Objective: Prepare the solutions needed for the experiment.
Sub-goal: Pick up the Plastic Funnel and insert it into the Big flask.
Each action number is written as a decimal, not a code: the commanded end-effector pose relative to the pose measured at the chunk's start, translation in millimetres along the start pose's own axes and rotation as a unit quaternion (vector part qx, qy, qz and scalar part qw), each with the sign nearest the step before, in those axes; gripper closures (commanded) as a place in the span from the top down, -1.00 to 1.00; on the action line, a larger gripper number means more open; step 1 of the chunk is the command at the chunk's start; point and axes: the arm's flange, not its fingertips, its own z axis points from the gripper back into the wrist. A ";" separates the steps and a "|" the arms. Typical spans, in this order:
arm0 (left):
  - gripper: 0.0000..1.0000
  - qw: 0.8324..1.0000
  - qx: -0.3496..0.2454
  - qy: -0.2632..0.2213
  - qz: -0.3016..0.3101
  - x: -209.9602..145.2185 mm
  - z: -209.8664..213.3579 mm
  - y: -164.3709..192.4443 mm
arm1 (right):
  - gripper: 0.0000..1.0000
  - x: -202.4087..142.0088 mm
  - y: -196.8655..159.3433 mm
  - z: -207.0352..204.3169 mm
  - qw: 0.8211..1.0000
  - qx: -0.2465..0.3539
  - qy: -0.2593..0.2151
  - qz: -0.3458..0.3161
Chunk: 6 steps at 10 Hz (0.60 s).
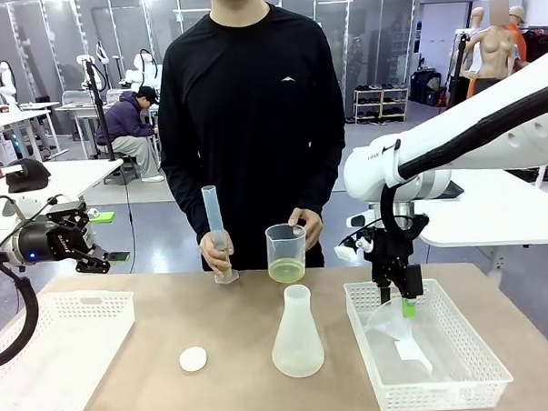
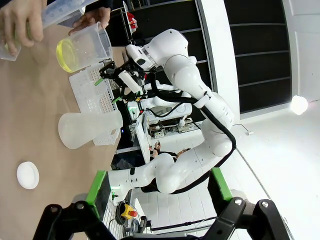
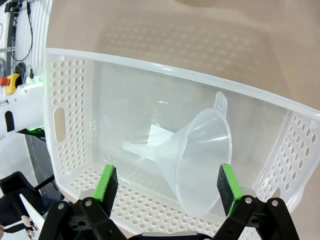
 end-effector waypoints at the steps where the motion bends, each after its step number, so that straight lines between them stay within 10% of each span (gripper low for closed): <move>1: 1.00 1.000 -0.005 0.002 -0.001 -0.7 0.0 -1.3 | 1.00 -6.4 -8.8 3.3 1.000 0.011 0.008 0.014; 4: 1.00 1.000 -0.005 0.002 -0.001 -0.7 0.0 -1.3 | 0.21 -10.9 -11.0 2.9 1.000 0.006 0.016 0.007; 5: 1.00 1.000 -0.005 0.002 -0.001 -0.7 0.0 -1.3 | 0.50 -11.7 -11.4 3.1 1.000 0.004 0.016 0.005; 6: 1.00 1.000 -0.005 0.002 -0.001 -0.7 0.0 -1.3 | -0.19 -13.0 -11.9 3.8 1.000 0.002 0.014 0.009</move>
